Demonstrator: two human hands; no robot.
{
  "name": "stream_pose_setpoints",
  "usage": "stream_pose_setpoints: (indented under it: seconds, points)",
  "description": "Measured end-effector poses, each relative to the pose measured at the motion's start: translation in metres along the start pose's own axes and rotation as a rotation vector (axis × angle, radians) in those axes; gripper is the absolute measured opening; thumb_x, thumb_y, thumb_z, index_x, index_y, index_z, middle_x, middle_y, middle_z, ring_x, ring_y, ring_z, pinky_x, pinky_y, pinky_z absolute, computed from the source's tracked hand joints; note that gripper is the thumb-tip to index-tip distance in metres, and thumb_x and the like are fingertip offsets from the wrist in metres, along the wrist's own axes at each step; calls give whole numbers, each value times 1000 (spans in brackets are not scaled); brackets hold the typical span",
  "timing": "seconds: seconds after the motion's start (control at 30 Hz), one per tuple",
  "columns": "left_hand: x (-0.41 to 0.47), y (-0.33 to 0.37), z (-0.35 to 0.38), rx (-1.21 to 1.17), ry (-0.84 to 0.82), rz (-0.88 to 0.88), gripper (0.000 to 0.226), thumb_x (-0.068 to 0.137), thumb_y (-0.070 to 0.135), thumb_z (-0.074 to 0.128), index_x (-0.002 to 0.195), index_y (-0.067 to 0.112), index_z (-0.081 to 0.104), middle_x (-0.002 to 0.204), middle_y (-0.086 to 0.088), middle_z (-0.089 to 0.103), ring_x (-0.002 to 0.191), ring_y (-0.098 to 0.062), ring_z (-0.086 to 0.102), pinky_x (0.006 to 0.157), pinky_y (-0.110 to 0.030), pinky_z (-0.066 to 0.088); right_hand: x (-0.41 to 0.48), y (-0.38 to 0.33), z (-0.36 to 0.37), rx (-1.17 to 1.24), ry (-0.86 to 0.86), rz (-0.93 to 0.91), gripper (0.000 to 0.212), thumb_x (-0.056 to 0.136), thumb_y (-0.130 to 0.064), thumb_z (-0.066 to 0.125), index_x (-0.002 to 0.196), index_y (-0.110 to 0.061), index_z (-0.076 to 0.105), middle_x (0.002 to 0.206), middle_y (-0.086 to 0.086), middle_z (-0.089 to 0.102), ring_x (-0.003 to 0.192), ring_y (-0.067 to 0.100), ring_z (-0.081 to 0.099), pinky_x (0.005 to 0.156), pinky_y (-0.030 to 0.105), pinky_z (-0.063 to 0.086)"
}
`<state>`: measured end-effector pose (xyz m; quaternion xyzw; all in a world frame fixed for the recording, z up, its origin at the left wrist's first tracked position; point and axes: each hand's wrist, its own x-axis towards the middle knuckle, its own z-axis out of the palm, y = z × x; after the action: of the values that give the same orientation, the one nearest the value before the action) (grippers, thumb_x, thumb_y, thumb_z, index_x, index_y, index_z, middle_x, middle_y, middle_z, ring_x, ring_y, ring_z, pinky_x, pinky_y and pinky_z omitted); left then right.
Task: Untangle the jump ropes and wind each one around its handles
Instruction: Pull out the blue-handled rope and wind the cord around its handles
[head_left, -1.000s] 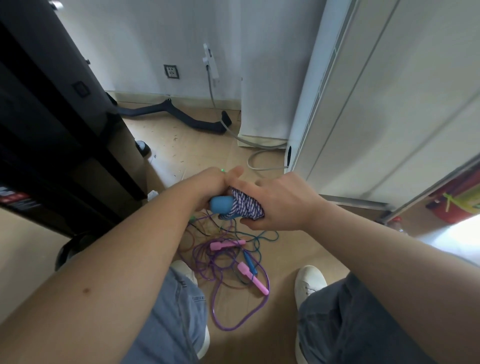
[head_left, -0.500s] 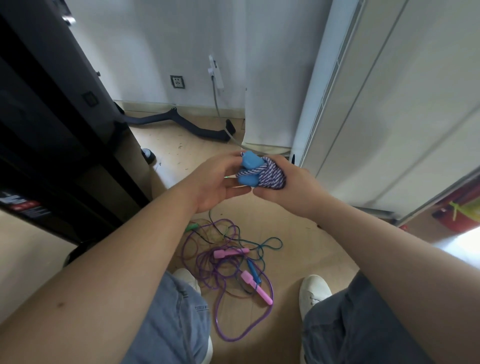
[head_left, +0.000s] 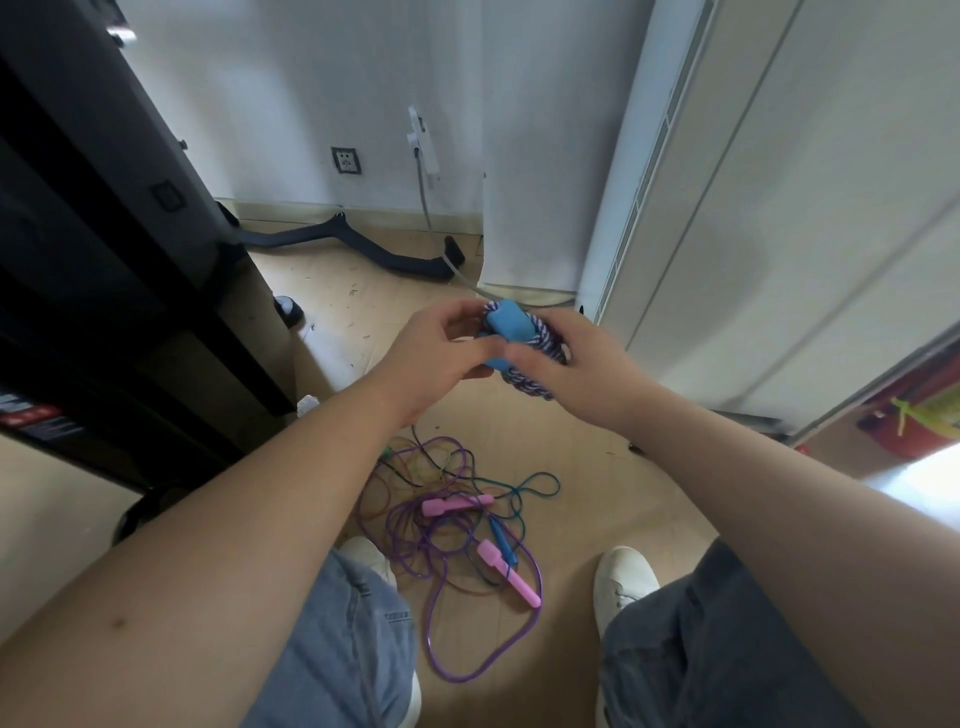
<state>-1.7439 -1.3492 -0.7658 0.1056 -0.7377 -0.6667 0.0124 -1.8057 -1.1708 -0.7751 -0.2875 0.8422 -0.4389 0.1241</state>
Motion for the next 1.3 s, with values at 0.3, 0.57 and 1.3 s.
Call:
stream_pose_setpoints:
  seconds: [0.3,0.57,1.3]
  points:
    - [2,-5,10,-66,193,-48,33,95,-9,45,75,14,58,84,-6,67,77,-17,65,66,-24,58,-4,-9,7,67,-129,144,12,96,-30,64,89,-27,74,86,-5,74,84,15,70,79,32,59]
    - [-3,-47,6,136,188,-487,27,97,4,38,89,20,58,88,-4,62,78,-17,57,79,-39,46,-14,29,37,-347,-211,384,21,93,-26,59,101,-16,76,92,1,72,92,21,67,77,28,51]
    - [2,-151,25,963,-417,-325,22,93,26,56,103,21,75,113,-2,72,100,-20,63,78,-20,41,-35,113,130,-687,-779,301,27,99,-21,47,107,-6,68,102,13,67,98,33,64,83,35,52]
